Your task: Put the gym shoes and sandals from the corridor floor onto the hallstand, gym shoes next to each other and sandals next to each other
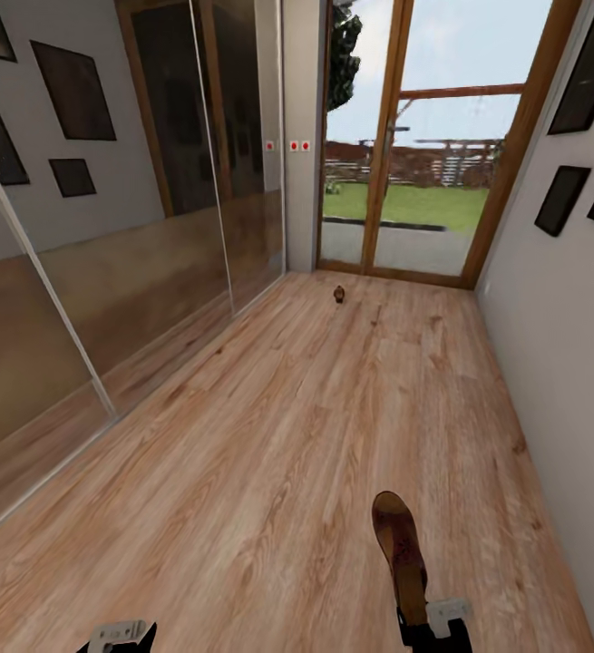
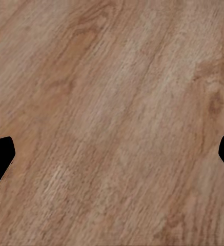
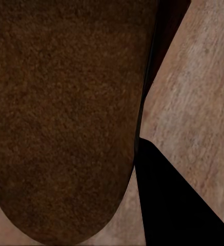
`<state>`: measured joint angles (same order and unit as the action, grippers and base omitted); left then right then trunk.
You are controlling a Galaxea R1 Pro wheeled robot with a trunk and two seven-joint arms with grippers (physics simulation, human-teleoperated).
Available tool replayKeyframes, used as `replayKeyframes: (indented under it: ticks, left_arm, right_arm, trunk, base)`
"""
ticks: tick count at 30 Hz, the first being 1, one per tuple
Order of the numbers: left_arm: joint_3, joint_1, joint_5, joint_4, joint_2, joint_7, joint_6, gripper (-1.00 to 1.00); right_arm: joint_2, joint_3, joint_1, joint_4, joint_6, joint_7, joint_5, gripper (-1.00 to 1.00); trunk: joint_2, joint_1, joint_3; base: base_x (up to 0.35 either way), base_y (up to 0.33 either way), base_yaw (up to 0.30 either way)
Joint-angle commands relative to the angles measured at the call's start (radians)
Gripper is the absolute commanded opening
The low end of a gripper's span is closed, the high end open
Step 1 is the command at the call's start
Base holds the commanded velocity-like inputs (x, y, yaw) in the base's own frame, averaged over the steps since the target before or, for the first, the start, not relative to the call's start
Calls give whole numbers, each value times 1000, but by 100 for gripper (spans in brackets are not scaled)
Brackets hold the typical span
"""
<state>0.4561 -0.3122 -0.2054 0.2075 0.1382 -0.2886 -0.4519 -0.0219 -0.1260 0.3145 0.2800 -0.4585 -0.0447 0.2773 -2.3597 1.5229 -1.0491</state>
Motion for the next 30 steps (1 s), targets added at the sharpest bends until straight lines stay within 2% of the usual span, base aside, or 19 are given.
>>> replayKeyframes:
  ticks: [1,30]
  left_arm:
    - [9,-1,-9,-1,0,-4,-4,100]
    - [9,-1,-9,-10,0,-4,-4,100]
  right_arm:
    - [0,-7,1,-1,-3,-3,7,-100]
    - [1,-7,0,-4,-3,-3,10,-100]
  trunk:
    - [0,0,-1]
    - [0,0,18]
  base:
    - [338,0,0]
    - [338,0,-37]
